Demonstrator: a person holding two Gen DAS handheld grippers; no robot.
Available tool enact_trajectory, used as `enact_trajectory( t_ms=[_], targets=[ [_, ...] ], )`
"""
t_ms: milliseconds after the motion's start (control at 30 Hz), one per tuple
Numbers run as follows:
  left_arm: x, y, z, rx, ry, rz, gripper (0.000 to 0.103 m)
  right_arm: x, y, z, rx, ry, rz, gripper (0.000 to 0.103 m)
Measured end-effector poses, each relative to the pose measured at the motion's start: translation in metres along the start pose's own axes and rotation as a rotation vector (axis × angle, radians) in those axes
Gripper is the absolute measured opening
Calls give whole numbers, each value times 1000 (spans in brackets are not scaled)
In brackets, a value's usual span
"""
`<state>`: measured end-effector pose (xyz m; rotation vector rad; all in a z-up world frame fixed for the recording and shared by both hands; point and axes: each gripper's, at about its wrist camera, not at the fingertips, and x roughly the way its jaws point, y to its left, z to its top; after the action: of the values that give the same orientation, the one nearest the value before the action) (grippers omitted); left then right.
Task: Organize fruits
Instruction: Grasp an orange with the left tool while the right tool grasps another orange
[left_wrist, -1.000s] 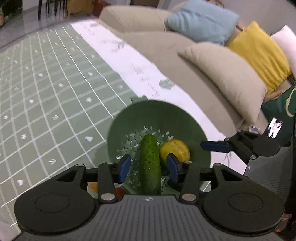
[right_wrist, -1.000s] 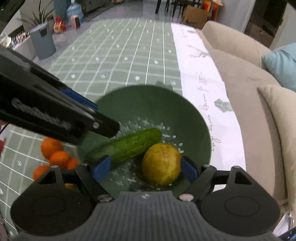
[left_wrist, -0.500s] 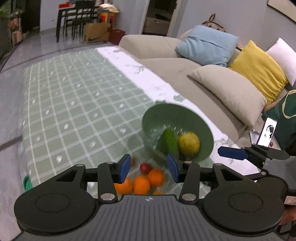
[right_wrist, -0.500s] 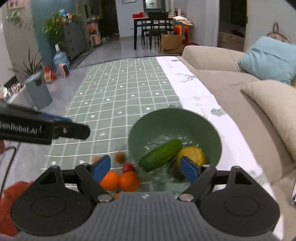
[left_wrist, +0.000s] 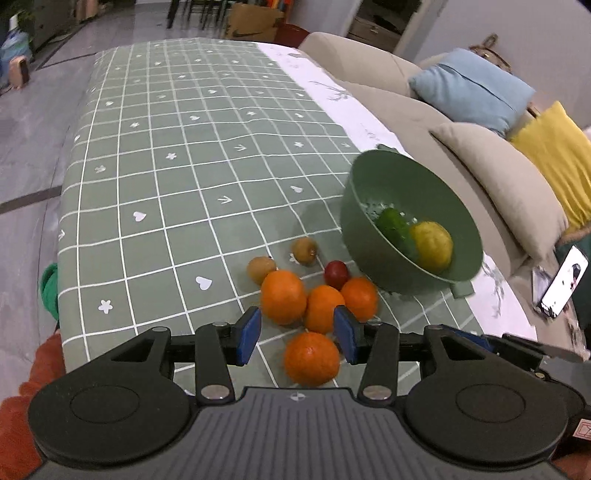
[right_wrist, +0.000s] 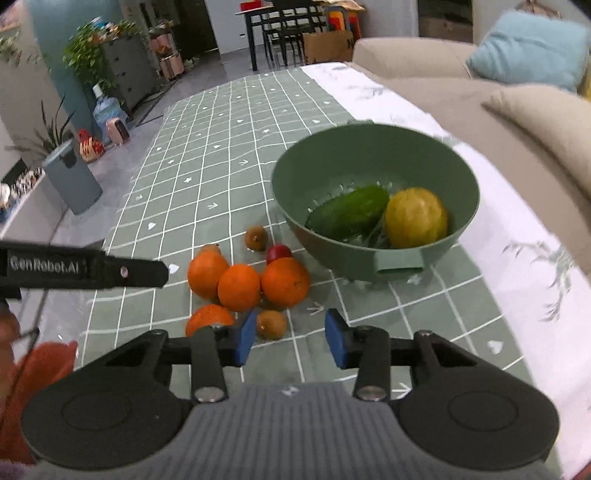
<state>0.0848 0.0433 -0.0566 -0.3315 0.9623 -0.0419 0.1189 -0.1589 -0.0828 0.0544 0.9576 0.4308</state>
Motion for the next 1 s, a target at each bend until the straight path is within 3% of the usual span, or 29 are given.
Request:
enact_trajectory(
  t_ms=[667, 1000],
  targets=[
    [65, 21, 18, -150, 118, -16, 47, 66, -18, 27, 173, 52, 81, 38],
    [71, 34, 18, -227, 129, -53, 43, 78, -31, 25, 264, 72, 132, 40]
  ],
)
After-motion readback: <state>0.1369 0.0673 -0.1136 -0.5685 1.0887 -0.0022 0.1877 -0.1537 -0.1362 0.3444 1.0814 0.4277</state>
